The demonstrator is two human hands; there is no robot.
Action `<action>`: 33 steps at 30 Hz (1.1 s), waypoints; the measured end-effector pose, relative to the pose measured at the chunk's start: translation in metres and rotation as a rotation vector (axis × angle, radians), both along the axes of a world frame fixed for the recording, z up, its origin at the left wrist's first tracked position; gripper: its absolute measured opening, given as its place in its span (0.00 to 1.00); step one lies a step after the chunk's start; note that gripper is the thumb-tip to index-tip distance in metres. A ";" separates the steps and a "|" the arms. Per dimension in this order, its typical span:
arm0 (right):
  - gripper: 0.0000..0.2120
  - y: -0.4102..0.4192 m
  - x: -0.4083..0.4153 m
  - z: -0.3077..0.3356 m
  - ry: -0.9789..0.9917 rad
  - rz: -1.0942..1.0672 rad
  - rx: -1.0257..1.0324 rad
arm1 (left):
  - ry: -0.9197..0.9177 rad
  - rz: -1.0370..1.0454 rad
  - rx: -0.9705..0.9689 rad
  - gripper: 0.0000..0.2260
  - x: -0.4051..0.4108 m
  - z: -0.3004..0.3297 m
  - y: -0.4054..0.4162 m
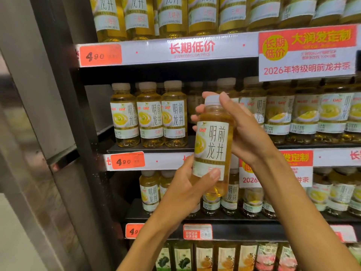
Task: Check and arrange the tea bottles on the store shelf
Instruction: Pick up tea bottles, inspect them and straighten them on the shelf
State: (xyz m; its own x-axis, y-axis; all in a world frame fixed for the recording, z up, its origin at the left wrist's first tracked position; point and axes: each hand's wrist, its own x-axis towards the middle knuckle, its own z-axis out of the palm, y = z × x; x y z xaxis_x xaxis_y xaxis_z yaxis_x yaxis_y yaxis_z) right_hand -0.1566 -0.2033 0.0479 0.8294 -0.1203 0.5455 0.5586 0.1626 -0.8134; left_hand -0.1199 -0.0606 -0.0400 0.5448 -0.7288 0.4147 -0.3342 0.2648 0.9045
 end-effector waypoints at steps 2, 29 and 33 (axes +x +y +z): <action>0.16 0.003 -0.001 -0.002 -0.010 -0.042 0.005 | 0.039 0.005 -0.002 0.23 -0.002 -0.001 0.003; 0.20 0.016 -0.012 -0.006 0.089 0.119 0.157 | 0.702 -0.404 -0.258 0.31 -0.018 0.001 0.005; 0.17 0.013 -0.015 -0.006 0.042 0.150 0.122 | 0.623 -0.386 -0.205 0.30 -0.012 -0.008 0.008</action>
